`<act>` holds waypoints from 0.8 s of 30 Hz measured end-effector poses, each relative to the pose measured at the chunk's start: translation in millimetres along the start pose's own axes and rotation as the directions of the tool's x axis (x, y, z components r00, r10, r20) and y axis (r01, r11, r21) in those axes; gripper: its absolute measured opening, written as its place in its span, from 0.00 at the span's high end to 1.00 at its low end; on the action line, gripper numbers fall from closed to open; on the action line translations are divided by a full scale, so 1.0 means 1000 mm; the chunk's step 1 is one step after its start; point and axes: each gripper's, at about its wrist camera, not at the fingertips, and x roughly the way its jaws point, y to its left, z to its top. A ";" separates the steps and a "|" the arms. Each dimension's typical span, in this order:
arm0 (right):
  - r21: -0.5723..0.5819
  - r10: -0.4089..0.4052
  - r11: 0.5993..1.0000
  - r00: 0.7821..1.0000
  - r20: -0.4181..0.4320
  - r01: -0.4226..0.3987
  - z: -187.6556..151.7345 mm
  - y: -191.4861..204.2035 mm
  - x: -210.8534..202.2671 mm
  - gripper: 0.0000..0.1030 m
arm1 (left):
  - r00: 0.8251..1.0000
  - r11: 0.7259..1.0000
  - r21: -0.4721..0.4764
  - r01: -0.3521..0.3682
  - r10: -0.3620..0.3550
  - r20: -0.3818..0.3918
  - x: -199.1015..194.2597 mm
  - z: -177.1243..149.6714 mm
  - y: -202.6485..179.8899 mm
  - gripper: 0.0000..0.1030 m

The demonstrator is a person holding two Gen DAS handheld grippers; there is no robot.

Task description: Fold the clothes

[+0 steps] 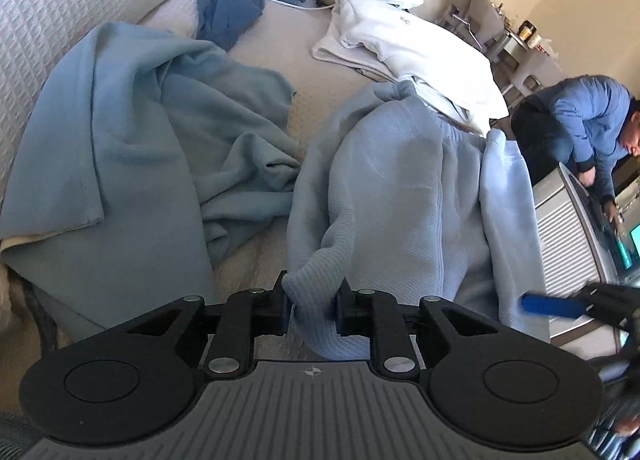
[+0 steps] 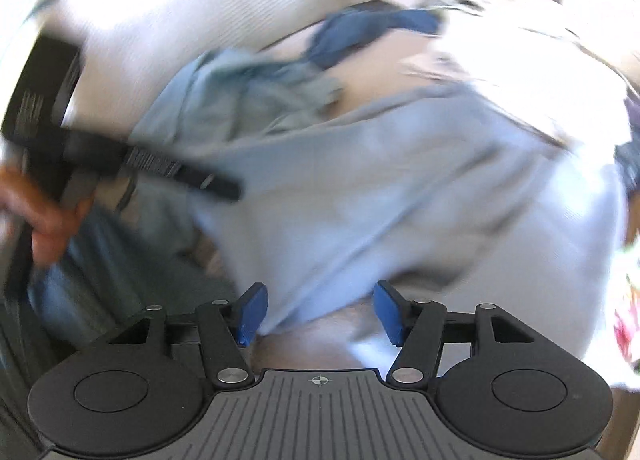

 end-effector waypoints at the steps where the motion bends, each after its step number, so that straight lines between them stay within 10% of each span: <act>1: 0.049 -0.001 0.999 1.000 0.011 0.000 0.002 -0.009 -0.005 0.42 | 1.000 1.000 0.001 0.005 -0.005 0.002 -0.001 0.000 -0.001 0.83; 24: 0.434 0.074 0.898 0.997 0.008 -0.070 0.136 -0.065 0.013 0.33 | 0.962 0.965 -0.053 0.255 -0.248 0.114 -0.034 -0.004 -0.018 0.86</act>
